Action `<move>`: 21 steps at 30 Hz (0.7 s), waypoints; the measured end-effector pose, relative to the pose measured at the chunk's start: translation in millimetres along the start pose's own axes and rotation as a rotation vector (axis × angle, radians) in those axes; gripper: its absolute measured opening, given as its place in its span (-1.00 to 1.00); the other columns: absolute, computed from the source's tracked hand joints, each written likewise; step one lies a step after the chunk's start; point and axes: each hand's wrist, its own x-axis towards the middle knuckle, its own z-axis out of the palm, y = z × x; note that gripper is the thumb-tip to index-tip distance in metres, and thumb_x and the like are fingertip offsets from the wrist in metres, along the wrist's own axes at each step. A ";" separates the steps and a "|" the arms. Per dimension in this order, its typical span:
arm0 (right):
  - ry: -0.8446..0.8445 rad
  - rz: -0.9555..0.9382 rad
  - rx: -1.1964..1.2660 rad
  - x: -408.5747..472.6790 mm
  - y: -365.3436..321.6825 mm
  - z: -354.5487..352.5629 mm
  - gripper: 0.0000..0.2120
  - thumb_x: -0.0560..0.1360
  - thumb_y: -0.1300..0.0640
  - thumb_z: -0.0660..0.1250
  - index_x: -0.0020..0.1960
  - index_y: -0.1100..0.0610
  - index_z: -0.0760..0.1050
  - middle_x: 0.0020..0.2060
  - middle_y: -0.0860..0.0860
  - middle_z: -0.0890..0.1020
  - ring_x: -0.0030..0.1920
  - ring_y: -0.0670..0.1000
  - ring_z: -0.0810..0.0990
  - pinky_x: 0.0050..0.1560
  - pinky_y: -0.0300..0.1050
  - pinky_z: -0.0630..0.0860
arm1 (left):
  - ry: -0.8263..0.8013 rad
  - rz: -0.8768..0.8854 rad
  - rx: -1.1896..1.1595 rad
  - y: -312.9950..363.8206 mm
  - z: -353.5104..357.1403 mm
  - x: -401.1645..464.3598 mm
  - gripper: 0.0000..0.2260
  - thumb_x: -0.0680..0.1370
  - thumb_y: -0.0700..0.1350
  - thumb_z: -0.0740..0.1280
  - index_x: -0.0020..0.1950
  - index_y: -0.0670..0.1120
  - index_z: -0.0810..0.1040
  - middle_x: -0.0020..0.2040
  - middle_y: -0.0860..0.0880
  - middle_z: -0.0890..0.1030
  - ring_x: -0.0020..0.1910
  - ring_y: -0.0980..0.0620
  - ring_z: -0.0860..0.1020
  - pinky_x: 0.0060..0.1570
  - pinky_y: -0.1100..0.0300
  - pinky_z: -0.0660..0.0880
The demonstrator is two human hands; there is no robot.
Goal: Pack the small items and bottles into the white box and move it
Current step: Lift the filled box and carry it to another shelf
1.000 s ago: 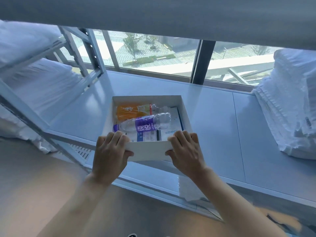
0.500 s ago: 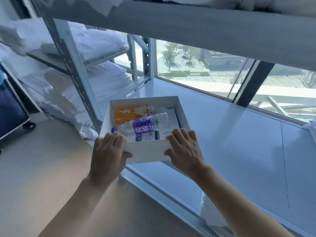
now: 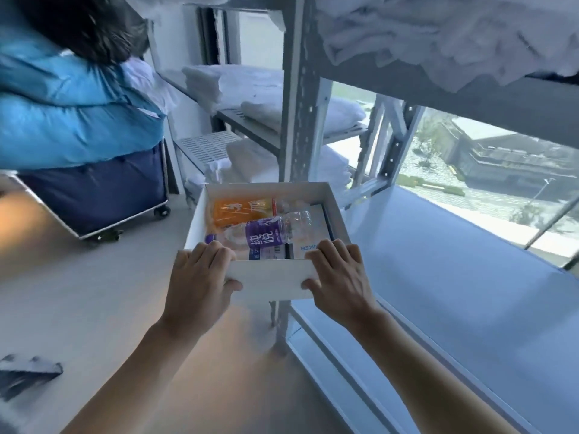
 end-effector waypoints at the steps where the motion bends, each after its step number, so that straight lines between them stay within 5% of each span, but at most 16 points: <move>1: 0.000 -0.025 0.020 12.2 -12.4 7.5 -0.51 0.21 0.06 0.65 0.01 0.11 0.48 -0.07 0.01 0.48 -0.09 0.10 0.43 -0.08 0.02 0.31 | 0.004 -0.026 0.019 -13.9 -7.9 -5.6 -0.42 0.20 0.00 0.71 0.00 -0.07 0.43 -0.09 -0.03 0.56 -0.08 -0.13 0.54 -0.12 0.03 0.28; 6: 0.007 -0.168 0.123 69.1 -75.2 43.4 -0.46 0.19 0.02 0.68 0.03 0.09 0.47 -0.06 0.01 0.50 -0.07 0.07 0.44 -0.07 -0.01 0.30 | 0.008 -0.198 0.122 -75.9 -47.9 -40.7 -0.48 0.19 -0.04 0.72 -0.02 -0.12 0.53 -0.08 -0.06 0.60 -0.08 -0.15 0.59 -0.13 0.01 0.41; 21: 0.018 -0.628 0.483 183.7 -265.7 145.6 -0.48 0.24 0.00 0.64 0.03 0.06 0.42 -0.06 -0.06 0.41 -0.11 0.09 0.44 -0.08 -0.01 0.29 | 0.061 -0.681 0.457 -183.0 -136.1 -170.3 -0.43 0.21 -0.02 0.71 0.00 -0.05 0.43 0.00 -0.04 0.58 -0.02 -0.07 0.54 -0.05 0.10 0.36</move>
